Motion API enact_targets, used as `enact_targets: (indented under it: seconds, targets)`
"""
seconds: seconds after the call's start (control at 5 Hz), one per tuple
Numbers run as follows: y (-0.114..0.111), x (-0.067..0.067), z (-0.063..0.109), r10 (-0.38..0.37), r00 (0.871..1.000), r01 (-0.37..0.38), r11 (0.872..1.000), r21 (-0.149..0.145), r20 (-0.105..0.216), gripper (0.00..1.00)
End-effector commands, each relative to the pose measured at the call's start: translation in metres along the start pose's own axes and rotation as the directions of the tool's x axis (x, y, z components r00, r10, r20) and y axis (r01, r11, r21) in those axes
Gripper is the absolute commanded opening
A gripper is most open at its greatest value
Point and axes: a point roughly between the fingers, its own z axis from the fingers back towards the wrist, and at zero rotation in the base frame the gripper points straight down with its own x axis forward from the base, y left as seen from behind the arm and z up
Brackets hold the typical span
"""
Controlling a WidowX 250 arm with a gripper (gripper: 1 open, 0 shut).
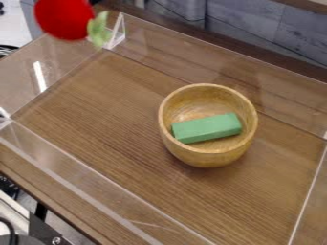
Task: Move the red fruit to the left
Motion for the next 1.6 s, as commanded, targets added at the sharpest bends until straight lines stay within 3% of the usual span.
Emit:
enact_targets:
  seconds: [0.0, 0.4, 1.0, 1.4]
  targets:
    - [0.017, 0.005, 0.003, 0.011, 0.999, -0.011, 1.000, 0.005, 0.033, 1.00]
    - [0.060, 0.015, -0.006, -0.127, 0.992, 0.127, 0.992, -0.002, 0.020, 1.00]
    - [0.081, 0.022, -0.028, 0.001, 1.000, 0.000, 0.999, 0.051, -0.011, 1.00]
    - [0.100, 0.030, -0.051, 0.165, 0.986, -0.162, 0.982, 0.098, -0.023, 1.00]
